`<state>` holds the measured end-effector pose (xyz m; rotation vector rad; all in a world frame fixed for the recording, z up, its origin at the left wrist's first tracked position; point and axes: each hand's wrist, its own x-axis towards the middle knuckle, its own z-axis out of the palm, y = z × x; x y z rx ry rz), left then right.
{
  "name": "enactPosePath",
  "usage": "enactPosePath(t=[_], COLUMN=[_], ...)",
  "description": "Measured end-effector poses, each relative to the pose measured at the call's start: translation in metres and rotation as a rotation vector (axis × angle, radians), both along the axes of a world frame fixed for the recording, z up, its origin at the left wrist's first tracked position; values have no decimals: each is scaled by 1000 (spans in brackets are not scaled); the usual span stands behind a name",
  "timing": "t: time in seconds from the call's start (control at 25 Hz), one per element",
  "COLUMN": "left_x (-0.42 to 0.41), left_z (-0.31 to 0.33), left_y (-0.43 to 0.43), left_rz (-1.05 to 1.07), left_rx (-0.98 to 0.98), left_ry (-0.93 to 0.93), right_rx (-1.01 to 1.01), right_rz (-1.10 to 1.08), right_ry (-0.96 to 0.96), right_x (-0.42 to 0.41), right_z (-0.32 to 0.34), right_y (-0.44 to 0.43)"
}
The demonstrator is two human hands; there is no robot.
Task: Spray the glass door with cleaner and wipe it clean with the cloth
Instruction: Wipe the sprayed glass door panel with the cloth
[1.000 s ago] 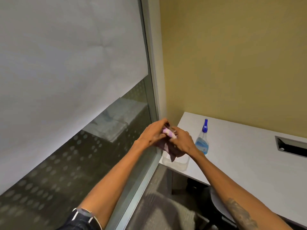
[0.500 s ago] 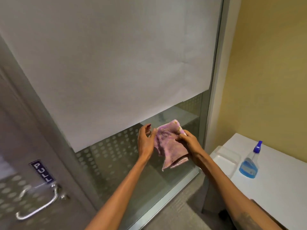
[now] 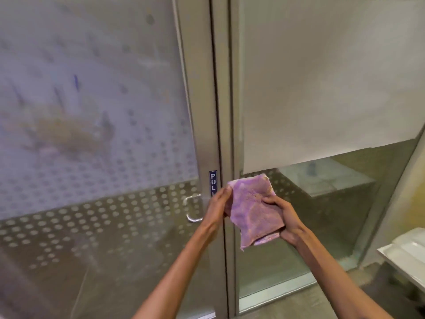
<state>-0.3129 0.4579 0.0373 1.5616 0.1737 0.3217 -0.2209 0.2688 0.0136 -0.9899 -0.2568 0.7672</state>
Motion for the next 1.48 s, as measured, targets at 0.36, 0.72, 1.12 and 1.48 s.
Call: enactPosePath(t=[0.36,0.72,1.12,1.48], left_x=[-163,-184,-166,-215], left_z=[29,90,171,205], left_y=[150,262,365,502], left_rz=[38,44,663,1137], left_rx=[-343,-189,545,1363], left_ry=[-108,-90,-467,-315], right_rx=[70,358,462,335], right_rz=[192,315,-95,-897], right_ry=[-82,-100,-393,-831], right_x=[-155,-172,-131,-144], right_z=[32,64,145,193], right_y=[180,295,377,419])
